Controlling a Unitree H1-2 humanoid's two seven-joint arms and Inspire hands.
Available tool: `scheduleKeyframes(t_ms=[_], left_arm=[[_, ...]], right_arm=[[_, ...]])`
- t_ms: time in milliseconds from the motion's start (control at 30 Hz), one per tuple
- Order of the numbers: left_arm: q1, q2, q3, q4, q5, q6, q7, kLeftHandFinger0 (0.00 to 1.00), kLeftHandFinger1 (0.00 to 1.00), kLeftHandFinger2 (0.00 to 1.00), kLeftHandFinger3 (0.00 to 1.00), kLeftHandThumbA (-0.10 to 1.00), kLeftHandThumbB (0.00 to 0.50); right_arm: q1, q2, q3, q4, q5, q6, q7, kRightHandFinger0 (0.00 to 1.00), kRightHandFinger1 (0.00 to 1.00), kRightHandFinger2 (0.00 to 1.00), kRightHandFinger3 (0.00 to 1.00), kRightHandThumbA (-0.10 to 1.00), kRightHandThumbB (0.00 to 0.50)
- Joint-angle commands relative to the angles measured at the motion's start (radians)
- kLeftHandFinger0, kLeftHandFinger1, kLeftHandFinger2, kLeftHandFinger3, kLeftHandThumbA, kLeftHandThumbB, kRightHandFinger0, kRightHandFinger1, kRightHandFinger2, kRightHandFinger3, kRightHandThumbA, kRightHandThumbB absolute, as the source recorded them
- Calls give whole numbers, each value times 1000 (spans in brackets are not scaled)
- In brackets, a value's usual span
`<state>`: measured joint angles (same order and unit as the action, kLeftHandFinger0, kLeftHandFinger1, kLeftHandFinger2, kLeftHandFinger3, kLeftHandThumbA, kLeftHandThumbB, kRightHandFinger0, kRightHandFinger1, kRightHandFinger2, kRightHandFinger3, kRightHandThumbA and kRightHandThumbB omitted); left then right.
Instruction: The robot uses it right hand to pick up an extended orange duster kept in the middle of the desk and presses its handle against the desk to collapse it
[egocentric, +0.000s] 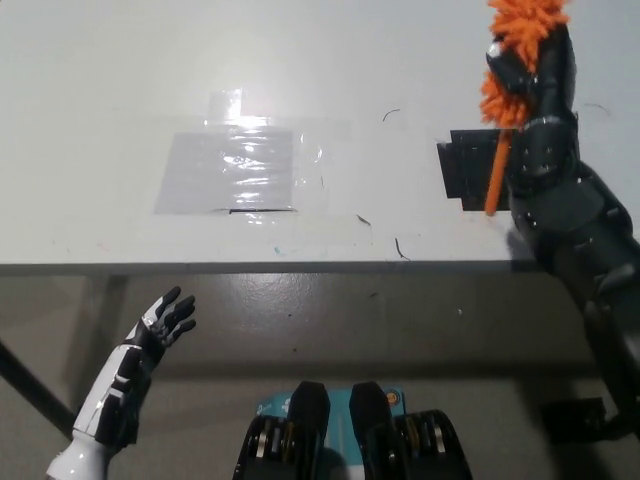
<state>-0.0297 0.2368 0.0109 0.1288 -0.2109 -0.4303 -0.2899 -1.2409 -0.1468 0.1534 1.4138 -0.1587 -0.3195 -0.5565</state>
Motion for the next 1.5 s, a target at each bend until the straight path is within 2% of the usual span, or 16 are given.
scheduleKeyframes(t_ms=[0,200,533,633,700,900,967,1000,1033,1067,1100,1200,1233,1267,1400,1467], left_arm=[[-3,13,5,-25,-11,-29,-14,1000,1000,1000,1000,984,268],[1,11,2,-30,-6,-29,-12,1000,1000,1000,1000,1000,293],[-2,19,7,-39,-18,-19,-16,1000,1000,1000,1000,1000,296],[-6,19,8,-32,-20,-27,-17,1000,1000,1000,1000,1000,289],[-7,20,9,-35,-20,-27,-17,1000,1000,1000,1000,993,274],[-9,18,9,-39,-13,-23,-12,1000,1000,1000,1000,995,284],[-6,17,9,-42,-7,-23,-9,1000,1000,1000,1000,996,283],[-7,17,9,-40,-6,-23,-8,1000,1000,1000,1000,997,283],[-9,16,9,-37,-8,-24,-9,1000,1000,1000,1000,998,284],[-7,15,8,-37,-9,-23,-10,1000,1000,1000,1000,998,285],[-4,14,7,-36,-11,-24,-11,1000,1000,1000,1000,999,289],[-2,13,6,-36,-10,-26,-11,1000,1000,1000,1000,1000,294],[9,10,1,-38,-12,-27,-15,1000,1000,1000,1000,995,279],[24,10,-3,-42,-15,-25,-19,1000,1000,1000,1000,985,268],[40,7,-7,-43,-15,-25,-20,1000,1000,1000,1000,969,272],[30,7,-6,-39,-6,-29,-16,1000,1000,1000,1000,979,274]], right_arm=[[-157,-39,57,-60,-87,-86,-37,0,202,635,712,-100,162],[-232,-58,208,-56,-188,-70,70,0,334,757,721,-100,187],[-214,-53,389,-1,-306,-9,156,0,281,694,680,-100,182],[-201,-57,453,8,-348,5,173,0,333,742,747,-100,167],[-181,-59,522,20,-404,41,205,7,463,832,809,-100,129],[-153,-65,576,31,-426,79,298,9,489,850,748,-100,158],[-149,-62,592,39,-439,133,376,79,568,914,823,-100,146],[-153,-60,596,42,-442,160,409,216,591,842,862,-40,144],[-158,-59,598,44,-444,185,439,229,534,687,746,-19,144],[-166,-57,598,47,-444,218,491,637,946,1000,1000,228,197],[-183,-55,595,54,-437,274,609,1000,1000,1000,1000,469,345],[-189,-57,587,53,-431,291,676,1000,1000,1000,1000,524,322],[-188,-65,578,54,-421,307,732,1000,1000,1000,1000,671,461],[-184,-69,559,50,-404,314,741,1000,1000,1000,1000,782,443],[-173,-70,543,41,-397,320,743,1000,1000,1000,1000,850,442],[-184,-78,528,31,-388,308,744,1000,1000,1000,1000,972,419]])
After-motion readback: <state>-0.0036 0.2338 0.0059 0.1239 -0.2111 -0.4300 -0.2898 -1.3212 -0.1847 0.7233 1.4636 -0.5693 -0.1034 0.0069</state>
